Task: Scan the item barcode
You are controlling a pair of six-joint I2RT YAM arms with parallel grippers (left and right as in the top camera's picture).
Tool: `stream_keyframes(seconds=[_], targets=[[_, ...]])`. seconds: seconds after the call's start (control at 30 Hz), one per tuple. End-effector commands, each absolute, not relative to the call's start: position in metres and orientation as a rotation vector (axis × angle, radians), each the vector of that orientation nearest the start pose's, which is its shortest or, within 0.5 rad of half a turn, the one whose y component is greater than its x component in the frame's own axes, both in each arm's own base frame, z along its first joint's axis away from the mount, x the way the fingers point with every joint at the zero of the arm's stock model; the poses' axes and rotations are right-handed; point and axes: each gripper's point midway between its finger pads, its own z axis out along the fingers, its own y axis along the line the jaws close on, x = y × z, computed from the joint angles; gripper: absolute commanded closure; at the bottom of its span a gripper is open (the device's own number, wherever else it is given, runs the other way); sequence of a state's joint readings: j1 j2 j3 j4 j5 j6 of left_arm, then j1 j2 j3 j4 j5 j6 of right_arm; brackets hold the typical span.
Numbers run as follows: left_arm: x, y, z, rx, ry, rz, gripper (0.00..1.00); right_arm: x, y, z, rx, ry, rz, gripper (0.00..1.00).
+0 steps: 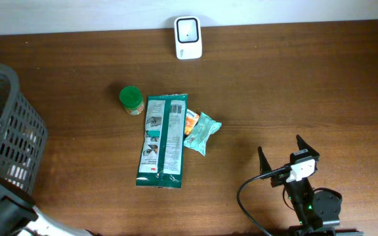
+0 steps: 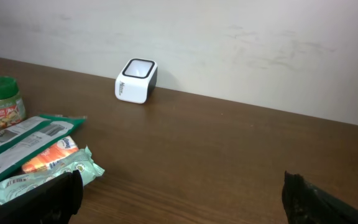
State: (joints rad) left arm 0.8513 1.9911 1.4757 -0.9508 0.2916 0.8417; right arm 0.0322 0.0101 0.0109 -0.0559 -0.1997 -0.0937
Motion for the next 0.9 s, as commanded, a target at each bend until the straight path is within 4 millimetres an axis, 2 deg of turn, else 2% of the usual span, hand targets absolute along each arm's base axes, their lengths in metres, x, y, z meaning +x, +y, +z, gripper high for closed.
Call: stream_keyframes(seconds=[0.0, 0.03, 0.13, 0.23, 0.3, 0.4, 0.47, 0.57, 0.7, 0.8, 0.87], targets=[[0.289, 0.244, 0.017, 0.007, 2.9, -0.337, 0.28, 0.242, 0.041, 0.161, -0.255, 1.61, 0.11, 0.02], [0.288, 0.243, 0.013, 0.006, 2.905, -0.346, 0.27, 0.242, 0.041, 0.161, -0.255, 1.61, 0.11, 0.02], [0.29, 0.246, 0.013, 0.008, 2.899, -0.329, 0.41, 0.242, 0.041, 0.161, -0.255, 1.61, 0.11, 0.02], [0.294, 0.255, 0.016, 0.015, 2.899, -0.279, 0.69, 0.242, 0.041, 0.161, -0.255, 1.61, 0.11, 0.02], [0.299, 0.261, 0.023, 0.019, 2.886, -0.255, 0.84, 0.242, 0.041, 0.161, -0.255, 1.61, 0.11, 0.02], [0.307, 0.272, 0.038, -0.06, 2.875, -0.213, 0.83, 0.242, 0.041, 0.161, -0.255, 1.61, 0.11, 0.02], [0.32, 0.283, 0.062, -0.128, 2.842, -0.182, 0.82, 0.242, 0.041, 0.161, -0.255, 1.61, 0.11, 0.02], [0.339, 0.298, 0.113, -0.191, 2.78, -0.105, 0.83, 0.242, 0.041, 0.161, -0.255, 1.61, 0.11, 0.02], [0.355, 0.315, 0.207, -0.37, 2.611, 0.026, 0.81, 0.242, 0.041, 0.161, -0.255, 1.61, 0.11, 0.02], [0.361, 0.308, 0.287, -0.391, 2.426, 0.082, 0.79, 0.242, 0.041, 0.161, -0.255, 1.61, 0.11, 0.02], [0.363, 0.284, 0.352, -0.308, 2.266, 0.064, 0.79, 0.242, 0.041, 0.161, -0.255, 1.61, 0.11, 0.02]])
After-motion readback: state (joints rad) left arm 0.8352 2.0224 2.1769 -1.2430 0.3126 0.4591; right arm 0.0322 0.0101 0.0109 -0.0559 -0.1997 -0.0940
